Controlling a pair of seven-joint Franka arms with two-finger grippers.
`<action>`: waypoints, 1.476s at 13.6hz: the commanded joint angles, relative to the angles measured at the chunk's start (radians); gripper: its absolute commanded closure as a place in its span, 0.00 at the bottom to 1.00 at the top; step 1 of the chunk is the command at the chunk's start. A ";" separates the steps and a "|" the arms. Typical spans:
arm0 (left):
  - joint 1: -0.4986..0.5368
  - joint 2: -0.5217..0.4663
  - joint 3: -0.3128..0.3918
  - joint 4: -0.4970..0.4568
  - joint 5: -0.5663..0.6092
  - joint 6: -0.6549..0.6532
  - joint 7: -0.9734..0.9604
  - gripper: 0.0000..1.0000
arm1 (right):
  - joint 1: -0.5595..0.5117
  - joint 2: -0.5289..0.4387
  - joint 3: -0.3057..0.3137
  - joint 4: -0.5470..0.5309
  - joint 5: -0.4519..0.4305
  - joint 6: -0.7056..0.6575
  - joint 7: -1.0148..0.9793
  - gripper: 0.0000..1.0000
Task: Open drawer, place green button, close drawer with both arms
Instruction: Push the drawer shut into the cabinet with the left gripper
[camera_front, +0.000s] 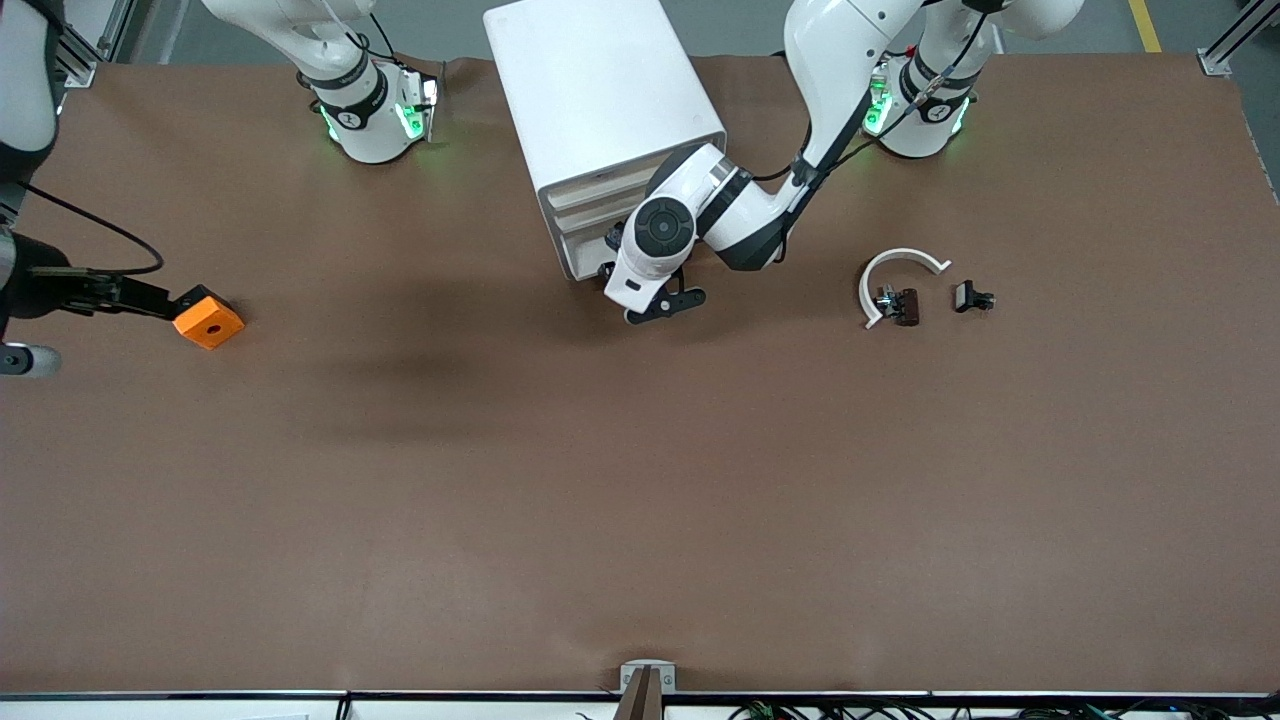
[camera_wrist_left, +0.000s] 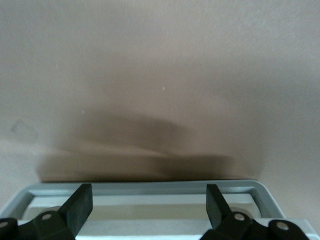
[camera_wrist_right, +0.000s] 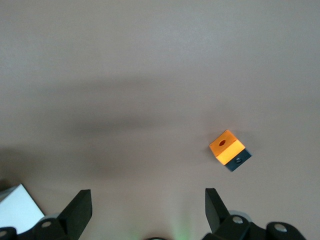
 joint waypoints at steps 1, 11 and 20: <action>0.008 -0.019 -0.009 -0.028 -0.079 -0.006 -0.007 0.00 | -0.025 -0.020 0.017 0.000 0.001 -0.012 -0.061 0.00; 0.011 -0.015 -0.015 -0.048 -0.366 -0.120 -0.008 0.00 | -0.045 -0.034 0.010 0.089 -0.001 -0.098 -0.058 0.00; 0.017 0.001 0.128 0.066 -0.101 -0.105 0.013 0.00 | -0.026 -0.141 0.020 0.064 0.011 -0.106 -0.052 0.00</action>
